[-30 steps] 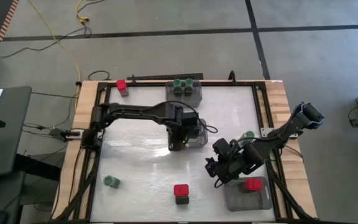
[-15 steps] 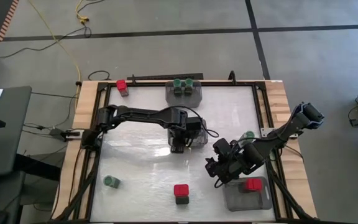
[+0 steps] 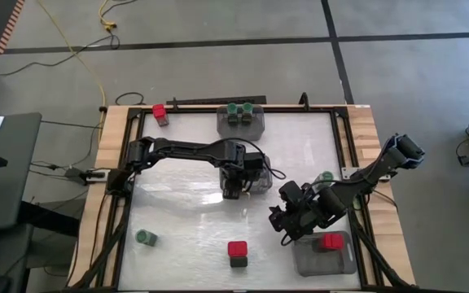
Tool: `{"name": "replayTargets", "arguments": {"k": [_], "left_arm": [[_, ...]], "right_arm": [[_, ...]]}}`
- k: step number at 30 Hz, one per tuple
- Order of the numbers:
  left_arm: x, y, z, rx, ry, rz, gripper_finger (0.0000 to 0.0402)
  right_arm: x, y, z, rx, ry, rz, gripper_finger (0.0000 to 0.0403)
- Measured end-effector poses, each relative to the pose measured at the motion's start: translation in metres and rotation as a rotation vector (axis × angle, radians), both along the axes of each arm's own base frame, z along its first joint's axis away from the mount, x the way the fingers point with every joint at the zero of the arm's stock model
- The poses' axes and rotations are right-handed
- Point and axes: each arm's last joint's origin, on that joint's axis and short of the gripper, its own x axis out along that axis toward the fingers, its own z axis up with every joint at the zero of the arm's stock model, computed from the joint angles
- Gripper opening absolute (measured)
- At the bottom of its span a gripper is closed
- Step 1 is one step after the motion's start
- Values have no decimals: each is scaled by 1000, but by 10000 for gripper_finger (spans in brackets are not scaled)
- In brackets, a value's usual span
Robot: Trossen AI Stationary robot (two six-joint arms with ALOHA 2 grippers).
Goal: Sort spices by type
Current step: Put the black seasoning can into the middle left black bin
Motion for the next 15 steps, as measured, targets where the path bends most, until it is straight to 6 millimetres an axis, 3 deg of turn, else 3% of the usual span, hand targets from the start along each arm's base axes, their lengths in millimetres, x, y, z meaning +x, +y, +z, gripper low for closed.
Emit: {"name": "replayTargets", "arguments": {"k": [15], "left_arm": [[3,-1,1,-14,-31,59,164]], "right_arm": [[-1,0,0,-2,3,2,303]]}}
